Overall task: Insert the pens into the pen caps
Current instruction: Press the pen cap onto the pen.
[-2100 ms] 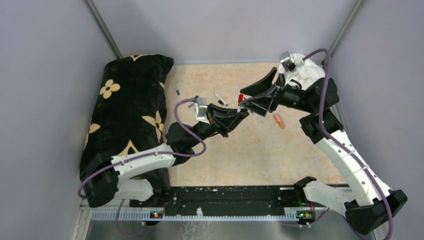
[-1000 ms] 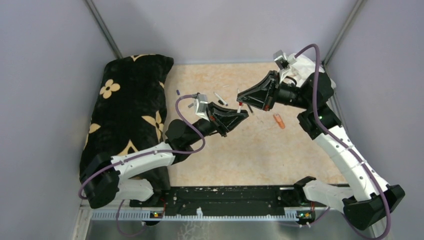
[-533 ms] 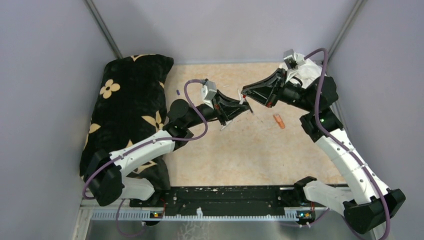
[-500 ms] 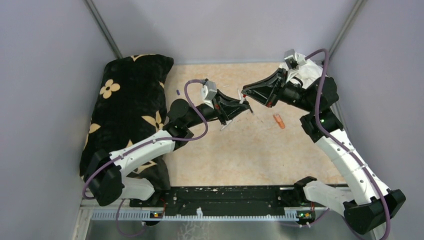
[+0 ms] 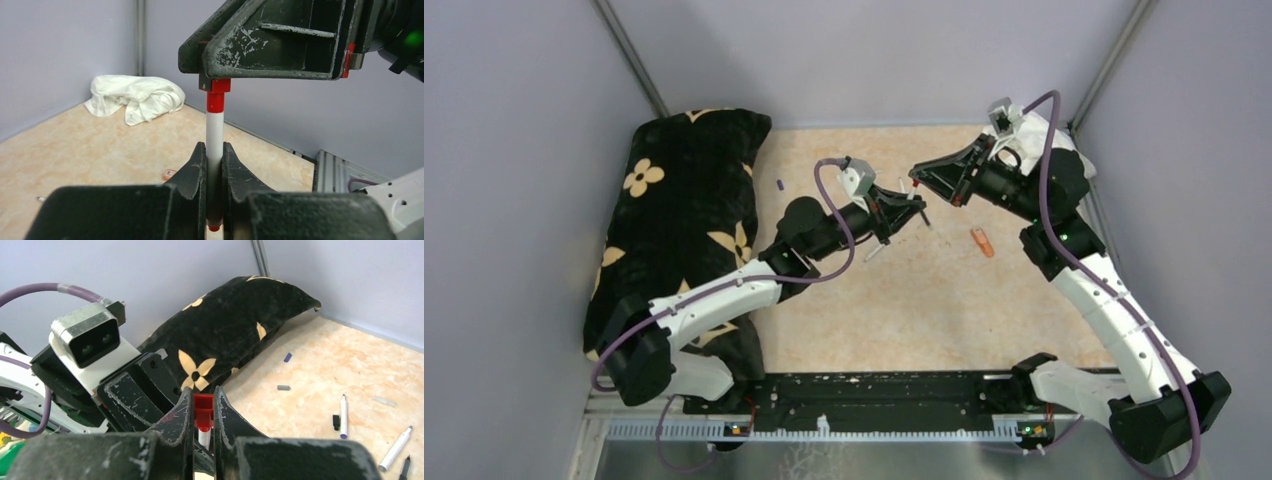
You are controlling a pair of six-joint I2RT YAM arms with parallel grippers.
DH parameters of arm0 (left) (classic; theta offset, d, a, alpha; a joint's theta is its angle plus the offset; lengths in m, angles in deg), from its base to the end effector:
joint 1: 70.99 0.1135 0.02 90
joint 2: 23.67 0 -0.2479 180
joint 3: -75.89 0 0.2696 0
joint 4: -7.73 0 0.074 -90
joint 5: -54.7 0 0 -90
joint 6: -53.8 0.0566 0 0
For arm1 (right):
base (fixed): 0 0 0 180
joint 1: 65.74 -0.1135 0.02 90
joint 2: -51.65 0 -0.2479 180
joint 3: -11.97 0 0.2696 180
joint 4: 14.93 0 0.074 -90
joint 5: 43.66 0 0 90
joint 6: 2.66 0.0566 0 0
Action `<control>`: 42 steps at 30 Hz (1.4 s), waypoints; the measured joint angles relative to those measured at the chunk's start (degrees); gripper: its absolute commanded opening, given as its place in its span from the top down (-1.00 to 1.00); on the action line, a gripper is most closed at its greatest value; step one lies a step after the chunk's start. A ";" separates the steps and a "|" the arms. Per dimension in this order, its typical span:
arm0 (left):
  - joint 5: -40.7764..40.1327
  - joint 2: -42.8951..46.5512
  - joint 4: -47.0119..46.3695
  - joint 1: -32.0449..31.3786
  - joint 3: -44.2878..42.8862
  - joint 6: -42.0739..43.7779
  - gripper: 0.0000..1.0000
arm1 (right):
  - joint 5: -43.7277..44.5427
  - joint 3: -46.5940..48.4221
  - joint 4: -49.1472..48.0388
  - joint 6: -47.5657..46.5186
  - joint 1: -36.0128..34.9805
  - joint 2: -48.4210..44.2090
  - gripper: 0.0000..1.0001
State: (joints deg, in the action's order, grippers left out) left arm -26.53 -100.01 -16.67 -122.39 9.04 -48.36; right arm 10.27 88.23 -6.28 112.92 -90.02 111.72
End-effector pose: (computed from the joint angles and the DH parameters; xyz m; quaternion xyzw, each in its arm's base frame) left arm 0.2134 -0.2812 0.3434 0.2611 0.5520 -0.4560 0.6475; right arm 0.2360 0.1430 0.4192 -0.2257 0.6293 0.4865 0.5625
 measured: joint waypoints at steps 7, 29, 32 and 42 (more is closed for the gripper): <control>22.93 -2.54 -7.96 9.92 -0.13 -13.14 1.00 | -3.17 -0.39 -4.44 2.05 0.02 1.55 1.00; 20.31 -3.02 -9.62 8.48 0.68 -6.75 1.00 | -13.70 1.90 -1.49 5.29 2.86 5.46 -0.14; 18.64 -1.29 -13.79 8.04 4.72 -9.09 1.00 | -17.79 2.58 -0.39 6.38 4.07 7.65 -0.32; 16.06 1.70 -21.09 6.49 12.87 -15.52 1.00 | -27.47 0.26 -6.62 3.91 5.44 5.03 -0.44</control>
State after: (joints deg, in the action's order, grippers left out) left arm -10.46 -98.30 -37.76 -115.90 21.91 -63.88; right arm -17.21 88.49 -12.90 116.84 -84.57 116.75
